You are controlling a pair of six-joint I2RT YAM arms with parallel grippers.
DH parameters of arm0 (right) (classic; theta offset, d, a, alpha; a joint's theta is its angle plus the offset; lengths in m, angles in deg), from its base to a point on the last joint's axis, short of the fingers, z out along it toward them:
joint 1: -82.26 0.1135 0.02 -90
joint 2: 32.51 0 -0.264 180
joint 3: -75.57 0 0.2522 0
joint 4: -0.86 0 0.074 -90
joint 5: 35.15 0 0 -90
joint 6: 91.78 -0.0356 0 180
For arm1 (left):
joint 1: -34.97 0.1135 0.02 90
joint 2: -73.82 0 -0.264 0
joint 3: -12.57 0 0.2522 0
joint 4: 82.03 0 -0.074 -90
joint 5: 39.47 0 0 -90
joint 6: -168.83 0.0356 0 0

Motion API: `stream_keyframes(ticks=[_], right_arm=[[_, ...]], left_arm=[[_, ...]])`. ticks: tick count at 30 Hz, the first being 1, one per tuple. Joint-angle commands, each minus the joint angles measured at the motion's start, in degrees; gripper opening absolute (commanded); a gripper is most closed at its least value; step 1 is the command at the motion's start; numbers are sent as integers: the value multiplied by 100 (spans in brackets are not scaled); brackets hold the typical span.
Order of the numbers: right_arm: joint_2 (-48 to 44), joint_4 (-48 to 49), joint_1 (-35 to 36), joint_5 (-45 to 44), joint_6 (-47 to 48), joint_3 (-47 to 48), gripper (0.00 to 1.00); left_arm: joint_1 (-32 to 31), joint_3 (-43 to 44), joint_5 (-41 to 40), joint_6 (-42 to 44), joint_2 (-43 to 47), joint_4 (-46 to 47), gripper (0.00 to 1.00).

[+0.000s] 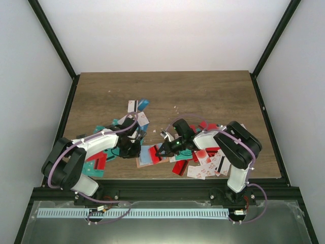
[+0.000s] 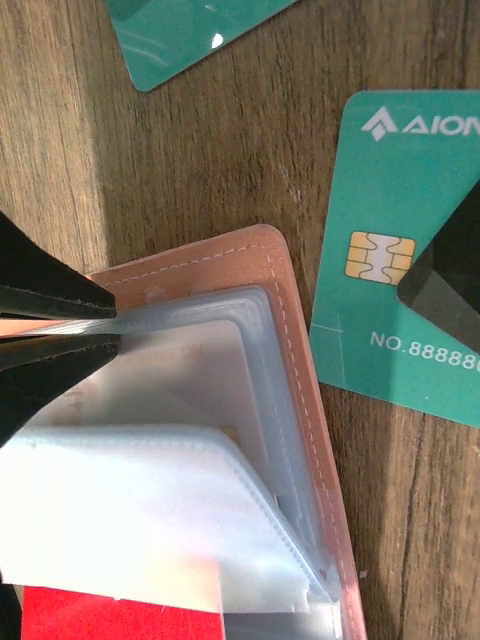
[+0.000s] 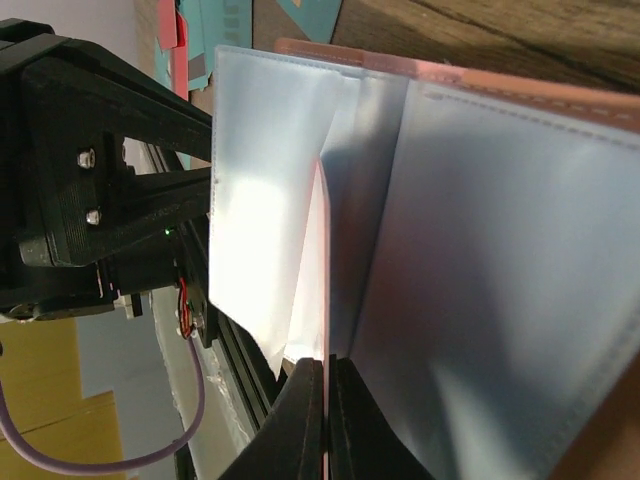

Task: Put the credit cards into the card holder

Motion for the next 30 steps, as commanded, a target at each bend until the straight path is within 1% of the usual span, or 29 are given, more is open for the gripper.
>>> stream_keyframes(ticks=[1,7,12,16,19,23,27,30], right_arm=[[151,158,-19,250,58,190,1],[267,361,-30,462,-6,262,1],[474,74,-38,318,-85,439,1],[611,218,-50,403,-342,444,1],[697,139,-57,396,-534,491,1],[679,462,-57,468,-943,282,1],[771,1053,-57,568,-1371,120,1],[829,1185,-48,567,-1467,121,1]], left_arm=[[-66,-46,-234,78,-224,55,7],[-91,-13,-263,129,-209,13,7],[-108,2,-296,152,-220,-31,7],[-124,-1,-279,150,-227,-24,7],[-135,0,-277,135,-214,-32,7],[-153,-23,-272,100,-183,-15,6],[-188,-66,-209,59,-174,52,6],[-221,-73,-208,44,-174,55,6]])
